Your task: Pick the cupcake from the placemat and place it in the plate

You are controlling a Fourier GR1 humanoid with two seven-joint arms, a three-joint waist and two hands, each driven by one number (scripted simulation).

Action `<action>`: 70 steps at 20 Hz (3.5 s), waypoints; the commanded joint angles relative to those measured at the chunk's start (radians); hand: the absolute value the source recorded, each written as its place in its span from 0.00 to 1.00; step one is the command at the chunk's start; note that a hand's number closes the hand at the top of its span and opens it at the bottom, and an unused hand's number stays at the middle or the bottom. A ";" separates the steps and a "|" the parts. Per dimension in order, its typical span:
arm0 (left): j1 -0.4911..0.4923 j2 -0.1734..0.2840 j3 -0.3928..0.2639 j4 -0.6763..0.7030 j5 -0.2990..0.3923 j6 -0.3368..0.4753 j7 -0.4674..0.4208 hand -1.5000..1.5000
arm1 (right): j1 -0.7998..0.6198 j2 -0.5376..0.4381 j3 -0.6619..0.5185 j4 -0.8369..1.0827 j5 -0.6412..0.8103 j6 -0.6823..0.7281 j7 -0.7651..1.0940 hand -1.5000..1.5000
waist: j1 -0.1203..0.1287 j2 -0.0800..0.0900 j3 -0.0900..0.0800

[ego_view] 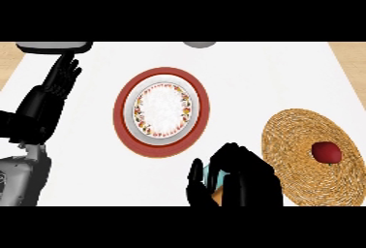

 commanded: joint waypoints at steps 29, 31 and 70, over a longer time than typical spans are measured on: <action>-0.127 -0.036 -0.023 0.065 -0.014 -0.038 0.011 0.50 | -0.799 0.013 -0.201 1.284 -0.818 -0.688 -0.098 0.00 | 0.091 0.026 0.002; -0.075 -0.038 -0.020 0.040 -0.003 -0.049 -0.013 0.50 | -0.826 0.013 -0.206 1.302 -0.877 -0.712 -0.136 0.00 | 0.106 0.026 0.001; -0.018 -0.053 0.055 -0.007 -0.052 -0.017 0.017 0.50 | 0.034 -0.307 -0.305 0.413 -1.161 -0.948 -0.762 0.00 | -0.021 -0.002 0.002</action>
